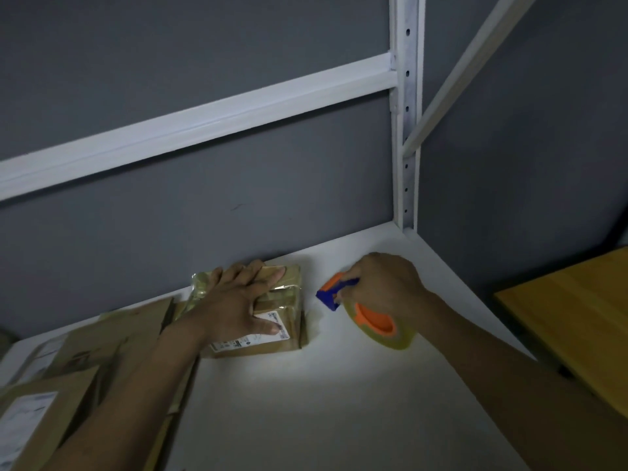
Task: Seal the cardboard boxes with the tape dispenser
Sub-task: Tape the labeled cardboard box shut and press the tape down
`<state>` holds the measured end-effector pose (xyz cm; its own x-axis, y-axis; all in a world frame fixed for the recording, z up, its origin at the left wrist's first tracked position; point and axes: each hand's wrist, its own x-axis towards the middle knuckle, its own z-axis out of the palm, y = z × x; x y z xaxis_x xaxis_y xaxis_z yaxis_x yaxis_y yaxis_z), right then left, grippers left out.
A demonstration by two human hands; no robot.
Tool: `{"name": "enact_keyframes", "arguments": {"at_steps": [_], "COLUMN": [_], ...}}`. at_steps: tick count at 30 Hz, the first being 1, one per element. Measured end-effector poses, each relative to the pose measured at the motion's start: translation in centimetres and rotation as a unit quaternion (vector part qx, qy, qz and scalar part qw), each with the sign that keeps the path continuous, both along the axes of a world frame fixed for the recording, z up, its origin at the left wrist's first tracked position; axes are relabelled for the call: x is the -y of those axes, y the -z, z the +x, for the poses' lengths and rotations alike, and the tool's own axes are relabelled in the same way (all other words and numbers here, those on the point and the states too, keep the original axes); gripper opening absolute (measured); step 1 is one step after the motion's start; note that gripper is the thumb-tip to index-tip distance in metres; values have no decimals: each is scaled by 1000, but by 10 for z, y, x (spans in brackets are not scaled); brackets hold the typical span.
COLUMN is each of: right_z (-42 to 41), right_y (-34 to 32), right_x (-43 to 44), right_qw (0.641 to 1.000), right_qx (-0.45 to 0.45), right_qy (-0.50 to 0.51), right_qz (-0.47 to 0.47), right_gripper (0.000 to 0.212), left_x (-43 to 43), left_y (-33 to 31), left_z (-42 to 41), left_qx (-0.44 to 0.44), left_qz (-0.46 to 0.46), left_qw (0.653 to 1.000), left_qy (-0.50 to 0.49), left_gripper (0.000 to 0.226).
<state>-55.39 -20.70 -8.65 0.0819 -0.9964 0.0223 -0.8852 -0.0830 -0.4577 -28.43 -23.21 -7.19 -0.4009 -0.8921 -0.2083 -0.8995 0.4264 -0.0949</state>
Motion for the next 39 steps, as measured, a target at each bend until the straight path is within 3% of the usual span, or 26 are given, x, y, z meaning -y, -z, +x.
{"name": "enact_keyframes", "arguments": {"at_steps": [2, 3, 5, 6, 7, 10, 12, 13, 14, 15, 16, 17, 19, 21, 23, 25, 26, 32, 35, 37, 39], "right_z": [-12, -22, -39, -44, -45, -45, -43, -41, -36, -26, -11, 7, 43, 69, 76, 73, 73, 105, 104, 101, 99], "right_y": [-2, 0, 8, 15, 22, 43, 50, 50, 47, 41, 31, 20, 7, 5, 6, 8, 10, 40, 55, 60, 51], "right_x": [1, 1, 0, 2, 3, 14, 19, 21, 19, 17, 11, 6, 0, -2, 2, 6, 6, 2, 9, 12, 12], "right_qw": [997, 986, 912, 865, 842, 857, 925, 966, 984, 983, 974, 957, 890, 813, 722, 676, 683, 811, 843, 882, 883], "right_qx": [77, 161, 399, 488, 519, 477, 334, 202, 96, 79, 134, 244, 442, 549, 662, 716, 711, 563, 498, 444, 456], "right_qy": [14, 33, 77, 94, 107, 138, 143, 144, 150, 152, 143, 130, 78, 36, 49, 60, 60, 103, 118, 129, 114], "right_qz": [20, 26, 48, 74, 101, 136, 115, 77, 6, -74, -113, -92, 76, 190, 196, 164, 153, 122, 162, 88, 13], "right_gripper": [34, 29, 20, 19, 22, 30, 33, 34, 34, 33, 30, 29, 20, 23, 32, 33, 33, 34, 44, 38, 33], "left_x": [0, 0, 0, 0, -1, -4, -8, -10, -11, -11, -12, -11, -10, -9, -9, -8, -7, -4, -4, -5, -6], "left_y": [-1, -2, -5, -7, -9, -13, -14, -13, -14, -14, -14, -14, -14, -15, -17, -18, -18, -11, -12, -13, -12], "left_z": [0, 0, -2, -3, -4, -5, -5, -4, -3, -2, -2, 0, 2, 6, 11, 17, 19, 25, 28, 24, 17], "left_qx": [-4, -10, -23, -34, -49, -98, -105, -106, -108, -109, -113, -119, -136, -155, -184, -213, -218, -198, -208, -202, -192], "left_qz": [0, 0, -18, -32, -44, -52, -55, -59, -63, -64, -62, -57, -46, -33, -22, -14, -7, 2, -7, -12, -19], "left_qw": [1000, 1000, 1000, 999, 998, 994, 993, 992, 992, 992, 991, 991, 990, 987, 983, 977, 975, 980, 978, 979, 981], "left_qy": [1, 0, 9, 13, 12, 5, 12, 16, 19, 20, 18, 14, 6, -3, -20, -32, -35, -26, -32, -18, -1], "left_gripper": [118, 114, 113, 114, 116, 120, 119, 118, 117, 117, 117, 117, 116, 116, 116, 115, 115, 121, 118, 118, 116]}}
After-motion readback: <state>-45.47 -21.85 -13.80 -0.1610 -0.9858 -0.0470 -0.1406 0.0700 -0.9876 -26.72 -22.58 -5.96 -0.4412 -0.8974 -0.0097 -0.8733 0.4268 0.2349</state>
